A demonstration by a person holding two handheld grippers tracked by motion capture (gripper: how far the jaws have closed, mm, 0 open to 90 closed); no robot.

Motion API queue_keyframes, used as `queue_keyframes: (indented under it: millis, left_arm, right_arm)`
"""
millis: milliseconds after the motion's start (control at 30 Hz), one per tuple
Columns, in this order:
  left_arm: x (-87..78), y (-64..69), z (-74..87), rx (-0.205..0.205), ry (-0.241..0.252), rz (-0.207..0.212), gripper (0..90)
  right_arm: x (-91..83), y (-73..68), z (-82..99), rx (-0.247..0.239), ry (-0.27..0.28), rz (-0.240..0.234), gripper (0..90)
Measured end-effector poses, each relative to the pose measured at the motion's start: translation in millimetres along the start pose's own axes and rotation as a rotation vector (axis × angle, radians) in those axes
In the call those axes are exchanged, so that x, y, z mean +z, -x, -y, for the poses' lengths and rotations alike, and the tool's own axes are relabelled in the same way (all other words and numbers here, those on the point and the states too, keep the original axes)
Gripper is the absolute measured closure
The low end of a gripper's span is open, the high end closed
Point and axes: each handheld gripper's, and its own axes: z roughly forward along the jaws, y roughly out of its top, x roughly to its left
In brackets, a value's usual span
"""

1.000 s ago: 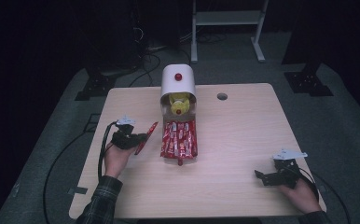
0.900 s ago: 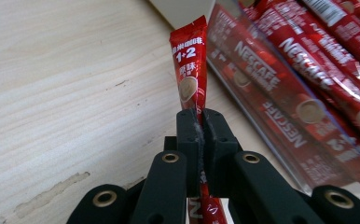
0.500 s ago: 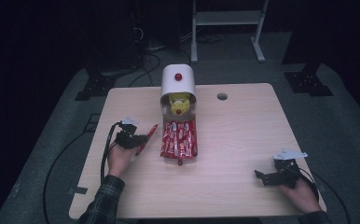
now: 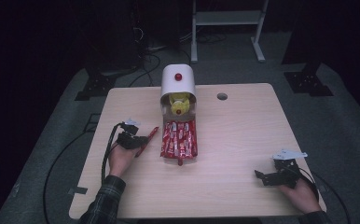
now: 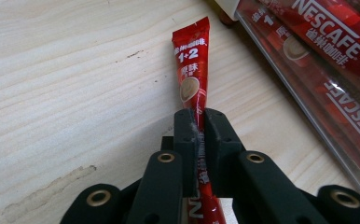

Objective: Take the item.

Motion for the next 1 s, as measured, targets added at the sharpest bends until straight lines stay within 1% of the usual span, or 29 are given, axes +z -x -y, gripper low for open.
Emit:
queue_keyframes:
  millis: [133,267,300,400,500,667,767,800,833,867,900,933,1000]
  left_arm:
    - [-0.7,0.1,-0.5,0.003,0.006,-0.003,81.3]
    - [-2.3,-0.5,-0.5,0.005,0.012,-0.002,76.9]
    - [-4.4,-0.3,-0.9,0.004,0.025,-0.006,75.0]
    - [-7.3,0.3,-1.5,0.008,0.037,-0.011,70.3]
    - [-13.4,3.1,-2.8,0.021,0.057,-0.015,66.1]
    - [-18.2,6.2,-3.2,0.031,0.066,-0.018,56.1]
    - [-25.5,8.7,-2.5,0.033,0.082,-0.028,47.8]
    - [-25.5,8.7,-2.5,0.033,0.082,-0.028,45.9]
    - [-30.2,9.6,-0.1,0.034,0.093,-0.033,43.2]
    - [-30.2,9.6,-0.1,0.034,0.093,-0.033,39.9]
    - [-33.9,10.4,3.0,0.033,0.1,-0.04,37.6]
    - [-33.9,10.4,3.0,0.033,0.1,-0.04,36.2]
    - [-39.1,11.4,6.6,0.036,0.104,-0.05,32.4]
  right_arm:
    - [0.0,0.0,0.0,0.0,0.0,0.0,1.5]
    - [0.0,0.0,0.0,0.001,0.0,0.0,1.5]
    - [0.0,0.0,0.0,0.0,0.0,0.0,1.4]
    - [0.0,0.0,0.0,0.0,0.0,0.0,1.5]
    - [0.0,0.0,0.0,0.0,0.0,0.0,1.5]
    - [-0.1,0.0,0.0,0.0,0.0,0.0,1.4]
    - [-0.1,0.0,0.0,0.0,-0.001,0.0,1.4]
    - [-0.1,0.0,0.0,0.0,-0.001,0.0,1.4]
    - [-0.1,0.0,0.0,0.001,0.0,0.0,1.5]
    - [-0.1,0.0,0.0,0.001,0.0,0.0,1.5]
    - [-0.1,0.0,0.0,0.0,0.0,0.0,1.4]
    - [-0.1,0.0,0.0,0.0,0.0,0.0,1.4]
    - [-0.1,0.0,0.0,0.0,0.0,0.0,1.4]
